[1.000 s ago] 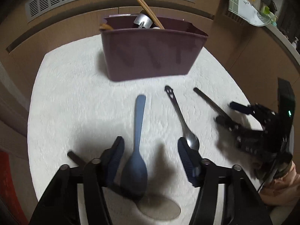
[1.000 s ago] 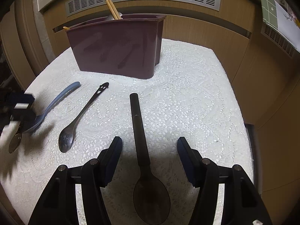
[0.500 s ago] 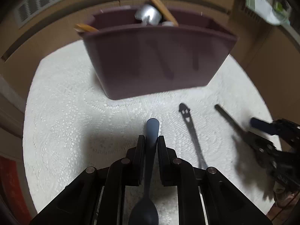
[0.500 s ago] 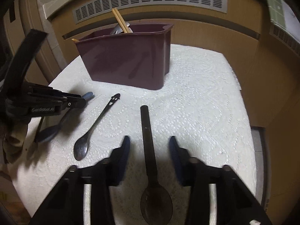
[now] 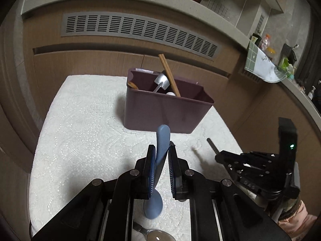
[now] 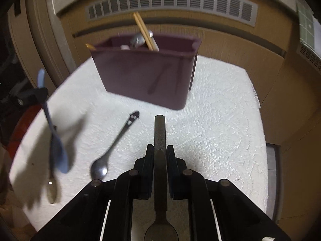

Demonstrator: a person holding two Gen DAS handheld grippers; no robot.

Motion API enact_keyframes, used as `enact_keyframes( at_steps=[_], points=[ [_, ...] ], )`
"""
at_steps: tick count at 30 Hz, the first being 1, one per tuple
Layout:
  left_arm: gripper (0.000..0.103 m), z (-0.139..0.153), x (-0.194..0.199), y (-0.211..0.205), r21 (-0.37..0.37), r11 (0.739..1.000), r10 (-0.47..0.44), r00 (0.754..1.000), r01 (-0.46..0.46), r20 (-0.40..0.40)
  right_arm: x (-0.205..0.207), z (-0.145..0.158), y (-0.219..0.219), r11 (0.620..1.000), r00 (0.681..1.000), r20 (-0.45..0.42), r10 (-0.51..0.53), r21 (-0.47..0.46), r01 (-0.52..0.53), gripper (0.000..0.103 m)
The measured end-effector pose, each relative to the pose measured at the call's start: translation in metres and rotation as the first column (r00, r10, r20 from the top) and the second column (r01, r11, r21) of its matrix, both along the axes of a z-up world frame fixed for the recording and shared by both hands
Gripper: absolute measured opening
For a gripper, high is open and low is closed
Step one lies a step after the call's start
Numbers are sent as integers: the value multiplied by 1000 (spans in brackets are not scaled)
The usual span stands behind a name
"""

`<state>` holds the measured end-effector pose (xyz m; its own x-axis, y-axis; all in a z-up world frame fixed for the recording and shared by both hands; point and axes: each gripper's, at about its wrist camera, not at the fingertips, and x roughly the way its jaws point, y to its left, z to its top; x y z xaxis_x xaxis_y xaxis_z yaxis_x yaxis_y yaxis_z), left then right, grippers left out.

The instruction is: Organize utensils

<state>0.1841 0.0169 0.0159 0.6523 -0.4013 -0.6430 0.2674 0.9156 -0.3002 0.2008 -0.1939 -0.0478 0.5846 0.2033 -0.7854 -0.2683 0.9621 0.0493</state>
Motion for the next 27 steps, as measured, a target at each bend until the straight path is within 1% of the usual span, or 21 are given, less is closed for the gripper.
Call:
enact_keyframes(
  at_steps=[2,7,10,13,16,18,20,22,24,27],
  points=[
    [13,3,-6,-1,-1,1000,-3,1000,3,13,-12,19,-4,999,999,36,-8,37,7,11],
    [13,21,-20,-4,1,1000,-15,998,15,59,-28,44,-6,997,996,93,-15,72,9,11],
    [13,26,-22,-5,10,1000,-17,997,16,73,-31,52,-8,997,993,119,-15,76,6,11],
    [13,25,-18,-5,18,1000,-14,998,13,64,-29,52,-6,997,992,126,-15,77,6,11],
    [13,15,-8,-5,43,999,-16,1000,16,18,-30,48,-8,998,992,123,-15,68,6,11],
    [15,2,3,-6,65,998,-12,999,15,-43,-27,43,-9,998,994,111,-21,61,15,11],
    [22,-18,15,-8,86,996,7,993,3,-116,-26,39,-11,998,994,102,-28,56,23,11],
    [41,-33,27,-14,96,995,4,986,12,-164,-26,34,-12,999,994,102,-39,41,35,11],
    [45,-44,41,-21,124,992,12,980,13,-198,-25,28,-12,999,995,90,-34,39,31,11],
    [45,-60,70,-36,193,980,10,966,42,-260,-22,21,-12,999,997,75,-28,40,25,11]
  ],
)
